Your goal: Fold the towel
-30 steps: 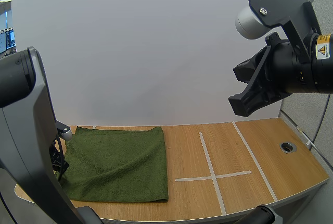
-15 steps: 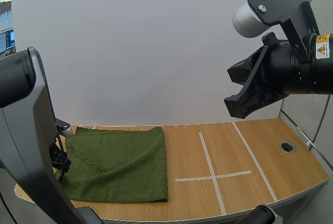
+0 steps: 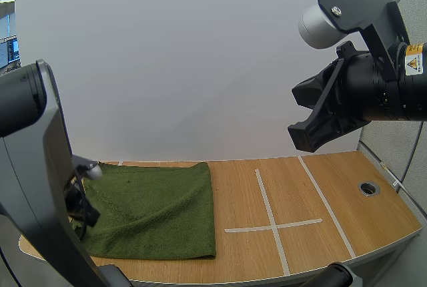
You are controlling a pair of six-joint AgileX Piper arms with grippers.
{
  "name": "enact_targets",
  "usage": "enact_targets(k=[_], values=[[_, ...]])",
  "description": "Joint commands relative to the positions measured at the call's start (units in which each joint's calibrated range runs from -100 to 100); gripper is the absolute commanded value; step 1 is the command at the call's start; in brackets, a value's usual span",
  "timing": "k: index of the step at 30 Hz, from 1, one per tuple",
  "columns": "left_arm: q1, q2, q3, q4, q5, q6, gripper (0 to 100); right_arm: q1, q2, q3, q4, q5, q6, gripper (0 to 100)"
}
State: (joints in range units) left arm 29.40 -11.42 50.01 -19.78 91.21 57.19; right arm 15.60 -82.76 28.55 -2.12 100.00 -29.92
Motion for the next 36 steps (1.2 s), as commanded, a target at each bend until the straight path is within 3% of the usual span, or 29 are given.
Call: enact_targets(k=[1, 14, 18, 24, 27, 31, 36], values=[[0.08, 1.47, 8.03, 5.82, -16.44, 0.35, 0, -0.20, -0.45, 0.24, 0.20, 0.00, -0.25, 0], [0.08, 1.47, 8.03, 8.16, -31.07, -3.93, 0, -0.20, -0.45, 0.24, 0.20, 0.00, -0.25, 0], [1.12, 1.47, 8.03, 8.07, -40.50, -4.33, 0, -0.20, -0.45, 0.24, 0.20, 0.00, -0.25, 0], [4.48, 1.47, 8.03, 8.17, -54.93, -4.12, 0, -0.20, -0.45, 0.24, 0.20, 0.00, -0.25, 0], [5.29, 1.47, 8.03, 7.27, -54.62, -3.69, 0, -0.20, -0.45, 0.24, 0.20, 0.00, -0.25, 0], [5.29, 1.34, 7.35, 1.67, -51.44, -0.82, 0, -0.20, -0.45, 0.24, 1.27, 0.00, -0.25, 0], [5.29, 0.24, -0.82, -9.78, -33.52, 1.81, 0, -0.20, 0.83, 2.83, 5.25, 0.00, -1.57, 0]])
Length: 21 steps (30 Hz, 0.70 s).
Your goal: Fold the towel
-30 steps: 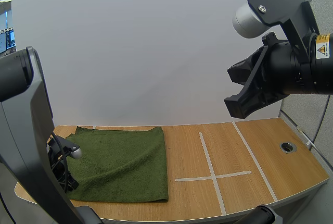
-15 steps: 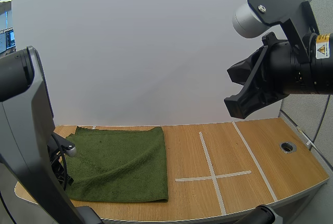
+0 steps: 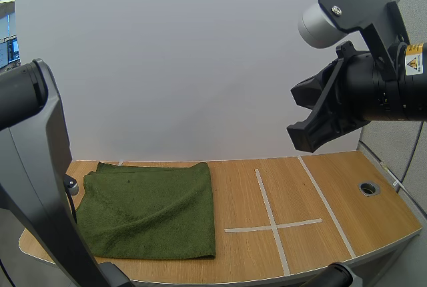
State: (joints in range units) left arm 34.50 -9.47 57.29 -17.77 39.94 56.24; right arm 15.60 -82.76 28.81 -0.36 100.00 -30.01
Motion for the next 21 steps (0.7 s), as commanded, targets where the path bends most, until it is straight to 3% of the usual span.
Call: enact_targets(k=[1, 7, 15, 18, 21], values=[[0.18, -1.84, -10.39, -13.12, 22.66, 2.54, 0, -0.20, 1.53, 3.86, 3.62, 0.00, -1.48, 0], [0.18, -1.98, -22.06, -15.98, 42.36, -2.47, 0, -0.20, 5.45, 11.36, 3.25, 0.00, -1.48, 0], [0.09, -1.87, -25.45, -22.30, 40.64, -2.83, 0, -0.20, 10.21, 12.27, 0.93, 0.00, -0.94, 0], [-0.48, -1.41, -25.95, -23.30, 37.87, -2.54, 12, -0.20, 10.79, 12.27, 3.62, 0.00, -0.38, 0], [-1.52, 0.64, -28.40, -23.30, 37.87, -2.54, 35, -0.20, 10.79, 12.27, 6.06, 0.00, -0.38, 0]])
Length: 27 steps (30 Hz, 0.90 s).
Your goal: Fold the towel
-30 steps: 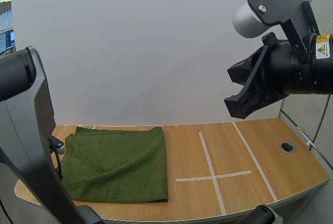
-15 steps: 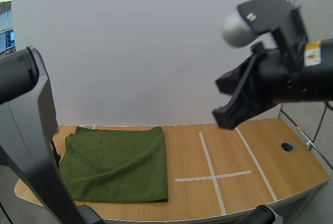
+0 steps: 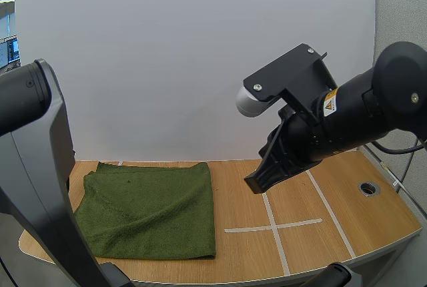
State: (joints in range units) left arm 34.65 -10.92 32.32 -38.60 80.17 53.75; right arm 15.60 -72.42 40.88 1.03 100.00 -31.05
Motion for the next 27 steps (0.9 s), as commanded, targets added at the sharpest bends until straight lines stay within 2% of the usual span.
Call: enact_targets(k=[1, 4, 12, 16, 19, 23, 27], values=[[-1.81, 2.84, -4.25, -2.47, -2.36, -0.28, 40, -0.20, 0.45, 0.20, 4.95, 0.00, 0.66, 0], [-2.23, 6.70, -7.92, -2.76, -0.70, -2.46, 51, -0.20, 0.30, 0.20, 5.88, 0.00, 0.66, 0], [-2.23, 19.70, -16.64, -3.40, 3.42, -4.09, 51, -0.20, 0.30, 0.20, 10.99, 0.00, -0.77, 0], [-2.84, 25.12, -20.55, -3.58, 4.43, -4.09, 51, -0.20, 0.30, 0.20, 11.15, 0.00, -0.86, 0], [-3.74, 28.98, -23.88, -3.58, 5.62, -5.67, 51, -0.20, 0.30, 0.20, 11.16, 0.00, -1.55, 0], [-5.82, 33.53, -28.10, -3.58, 8.07, -7.29, 51, -1.05, 0.30, 0.20, 11.08, 0.00, -1.65, 0], [-7.34, 36.30, -30.41, -3.58, 3.02, -8.86, 51, -1.31, 0.30, 0.20, 11.08, 0.00, -1.72, 0]])
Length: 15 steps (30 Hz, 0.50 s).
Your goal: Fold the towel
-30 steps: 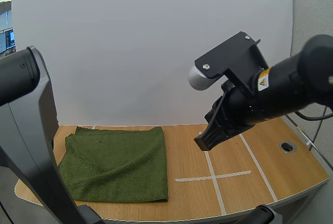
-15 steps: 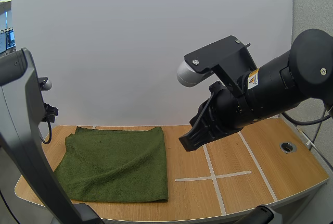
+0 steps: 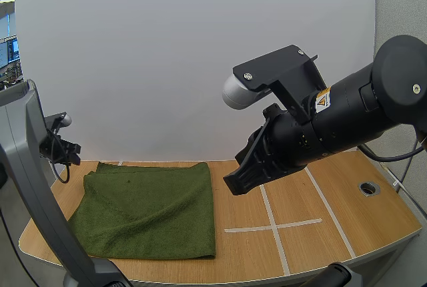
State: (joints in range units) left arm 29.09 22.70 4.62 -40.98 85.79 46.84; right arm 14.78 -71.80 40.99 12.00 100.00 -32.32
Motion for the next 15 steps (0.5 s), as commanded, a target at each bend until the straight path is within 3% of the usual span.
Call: enact_targets(k=[1, 15], values=[[-2.04, 3.33, -3.40, -1.21, -2.99, -1.95, 51, -0.49, -0.31, 0.08, 0.11, 0.00, -0.45, 0], [-2.48, 12.21, -13.09, -0.96, -1.71, -4.19, 51, -0.48, -0.31, 0.08, -0.22, 0.00, -0.45, 0]])
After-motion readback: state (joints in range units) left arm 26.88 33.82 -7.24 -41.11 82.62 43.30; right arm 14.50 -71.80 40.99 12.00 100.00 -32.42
